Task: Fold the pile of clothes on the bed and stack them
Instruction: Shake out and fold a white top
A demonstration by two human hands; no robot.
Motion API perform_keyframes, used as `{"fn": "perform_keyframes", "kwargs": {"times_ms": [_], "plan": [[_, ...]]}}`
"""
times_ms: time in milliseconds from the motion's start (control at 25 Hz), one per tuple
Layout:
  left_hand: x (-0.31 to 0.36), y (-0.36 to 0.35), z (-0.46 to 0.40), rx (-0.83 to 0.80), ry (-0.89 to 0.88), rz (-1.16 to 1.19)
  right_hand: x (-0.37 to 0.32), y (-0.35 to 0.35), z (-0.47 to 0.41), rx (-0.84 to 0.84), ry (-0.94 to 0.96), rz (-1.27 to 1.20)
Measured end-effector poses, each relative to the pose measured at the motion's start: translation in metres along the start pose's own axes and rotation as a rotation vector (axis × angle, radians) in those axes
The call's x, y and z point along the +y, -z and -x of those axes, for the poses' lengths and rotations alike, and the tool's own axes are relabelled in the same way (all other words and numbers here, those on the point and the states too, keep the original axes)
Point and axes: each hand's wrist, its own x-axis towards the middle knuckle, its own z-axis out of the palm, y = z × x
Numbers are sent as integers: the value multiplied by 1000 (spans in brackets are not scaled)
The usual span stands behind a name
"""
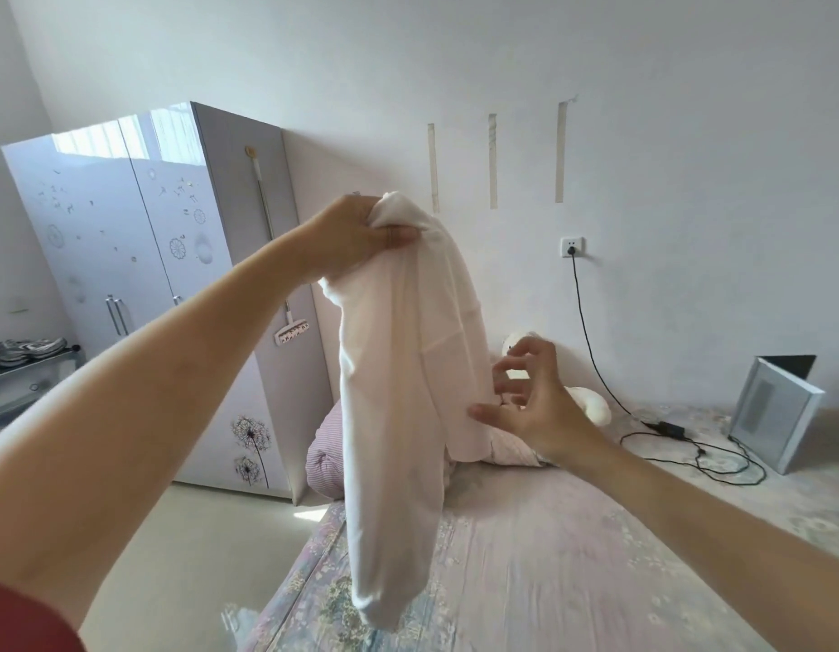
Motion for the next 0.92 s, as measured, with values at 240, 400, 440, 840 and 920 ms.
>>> {"fn": "perform_keyframes", "kwargs": {"times_ms": [240, 400, 440, 840, 920], "plan": [[10, 16, -7, 18, 16, -5, 21, -16, -1, 111, 334, 46], [8, 23, -10, 40, 19, -23, 21, -27, -2, 140, 292, 106], [6, 25, -11, 45, 24, -25, 21, -27, -3, 170, 264, 61], [-3, 33, -1, -11, 18, 84, 7, 7, -20, -181, -64, -196], [0, 36, -2, -35, 16, 73, 9, 2, -19, -168, -51, -227]]}}
